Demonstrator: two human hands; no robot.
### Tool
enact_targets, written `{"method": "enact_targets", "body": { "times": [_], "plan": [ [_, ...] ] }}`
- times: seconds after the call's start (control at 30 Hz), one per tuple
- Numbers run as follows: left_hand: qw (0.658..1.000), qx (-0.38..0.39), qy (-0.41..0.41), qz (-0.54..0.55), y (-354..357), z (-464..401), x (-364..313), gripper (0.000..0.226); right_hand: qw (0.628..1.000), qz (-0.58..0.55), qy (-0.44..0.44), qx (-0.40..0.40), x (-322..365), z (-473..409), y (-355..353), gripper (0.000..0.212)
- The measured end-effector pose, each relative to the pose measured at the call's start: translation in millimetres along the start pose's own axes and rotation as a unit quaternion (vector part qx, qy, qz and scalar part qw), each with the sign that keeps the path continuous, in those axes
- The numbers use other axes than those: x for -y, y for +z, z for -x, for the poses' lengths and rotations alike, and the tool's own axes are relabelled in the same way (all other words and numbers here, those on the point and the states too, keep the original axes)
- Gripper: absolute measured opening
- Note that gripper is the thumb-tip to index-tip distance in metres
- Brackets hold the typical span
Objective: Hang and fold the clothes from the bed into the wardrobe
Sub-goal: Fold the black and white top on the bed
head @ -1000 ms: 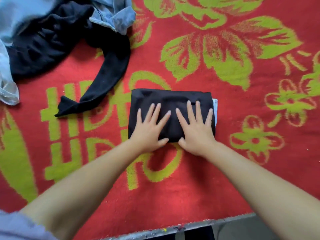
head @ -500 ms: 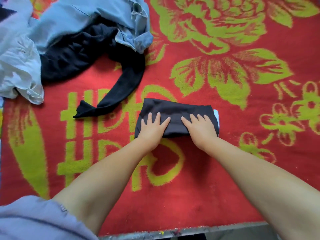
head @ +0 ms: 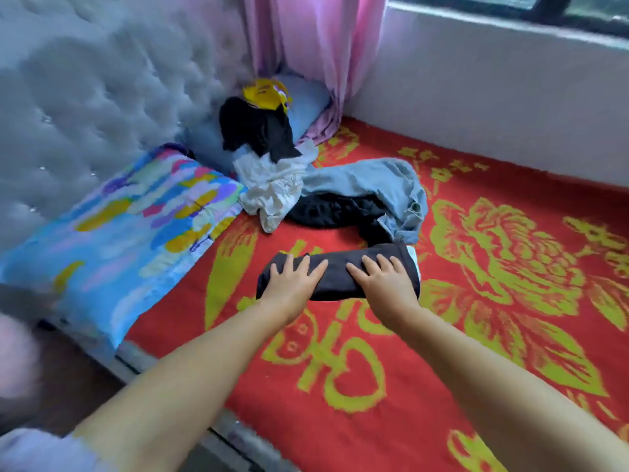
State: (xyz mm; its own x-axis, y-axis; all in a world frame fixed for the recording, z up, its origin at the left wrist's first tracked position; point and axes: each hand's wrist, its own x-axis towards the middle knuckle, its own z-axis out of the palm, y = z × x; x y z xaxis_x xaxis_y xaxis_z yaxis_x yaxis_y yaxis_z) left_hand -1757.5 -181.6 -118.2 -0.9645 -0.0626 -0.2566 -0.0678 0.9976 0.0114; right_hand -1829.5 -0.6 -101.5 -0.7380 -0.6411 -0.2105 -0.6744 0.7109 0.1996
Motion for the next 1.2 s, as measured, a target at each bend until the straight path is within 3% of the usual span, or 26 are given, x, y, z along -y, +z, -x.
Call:
{"method": "enact_targets", "body": {
  "times": [0.27,0.6,0.9,1.2],
  "plan": [
    [0.970,-0.021,-0.239,0.026,-18.3,222.4,123.6,0.091,0.969,0.052,-0.221,-0.096,200.7,14.2,-103.0,0.072],
    [0.888,0.008,-0.456,0.061,60.7,560.4,217.3,0.089,0.878,0.102,-0.450,-0.125,517.4,144.9,-152.3,0.064],
    [0.829,0.088,-0.546,0.085,130.5,832.8,262.3,0.078,0.813,0.078,-0.565,-0.114,767.4,293.2,-134.6,0.069],
    [0.792,0.117,-0.586,0.126,195.4,925.9,322.9,0.091,0.785,0.107,-0.603,-0.091,900.3,323.1,-119.7,0.075]
  ]
}}
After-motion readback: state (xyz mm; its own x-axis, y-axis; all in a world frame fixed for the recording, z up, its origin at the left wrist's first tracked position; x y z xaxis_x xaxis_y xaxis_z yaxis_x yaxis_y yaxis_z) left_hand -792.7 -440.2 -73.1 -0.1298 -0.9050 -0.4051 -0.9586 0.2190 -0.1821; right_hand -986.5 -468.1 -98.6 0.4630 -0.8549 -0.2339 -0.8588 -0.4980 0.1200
